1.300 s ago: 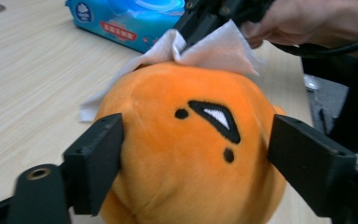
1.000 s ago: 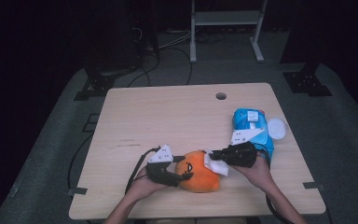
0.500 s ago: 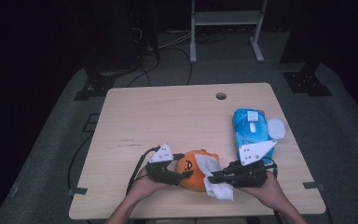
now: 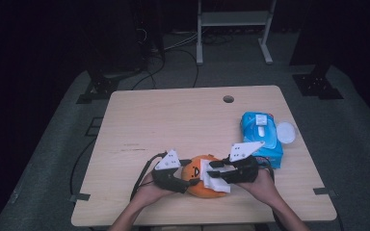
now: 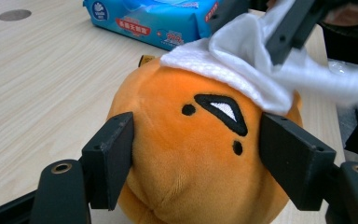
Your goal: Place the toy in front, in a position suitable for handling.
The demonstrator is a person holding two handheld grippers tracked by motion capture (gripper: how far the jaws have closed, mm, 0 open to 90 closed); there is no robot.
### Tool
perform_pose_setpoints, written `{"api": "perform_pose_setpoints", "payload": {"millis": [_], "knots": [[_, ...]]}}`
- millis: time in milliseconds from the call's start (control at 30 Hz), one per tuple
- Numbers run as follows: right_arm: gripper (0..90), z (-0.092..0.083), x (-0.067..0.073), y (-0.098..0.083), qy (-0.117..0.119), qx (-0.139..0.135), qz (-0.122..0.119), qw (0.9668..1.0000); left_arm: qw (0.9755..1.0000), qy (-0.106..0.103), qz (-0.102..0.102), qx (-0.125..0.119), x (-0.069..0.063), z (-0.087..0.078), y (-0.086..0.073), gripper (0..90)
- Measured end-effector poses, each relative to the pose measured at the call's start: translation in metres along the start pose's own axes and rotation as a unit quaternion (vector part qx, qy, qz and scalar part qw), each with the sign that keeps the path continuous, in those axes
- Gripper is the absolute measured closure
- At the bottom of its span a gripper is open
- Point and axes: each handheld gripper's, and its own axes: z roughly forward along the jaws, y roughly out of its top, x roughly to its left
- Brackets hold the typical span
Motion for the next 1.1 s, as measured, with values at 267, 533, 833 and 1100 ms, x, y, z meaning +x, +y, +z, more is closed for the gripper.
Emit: {"api": "perform_pose_setpoints", "payload": {"millis": [267,533,833,1100], "knots": [[71.1,0.011,-0.007,-0.01,0.007,-0.004,0.014,0.9999,0.9997,-0.019,0.007,0.015,-0.001,0.002,-0.001,22.9],[81.7,-0.001,-0.011,-0.014,0.006,-0.004,0.017,0.9998,0.9997,-0.007,0.011,0.02,-0.002,0.003,0.0,30.2],[83.4,-0.018,-0.011,-0.026,-0.039,0.006,0.02,0.999,0.9997,0.005,0.007,0.021,-0.003,0.003,-0.001,31.3],[83.6,-0.004,0.006,0.003,-0.018,-0.021,-0.019,0.9994,0.9998,0.011,-0.007,0.016,-0.002,0.006,-0.002,33.9]]}}
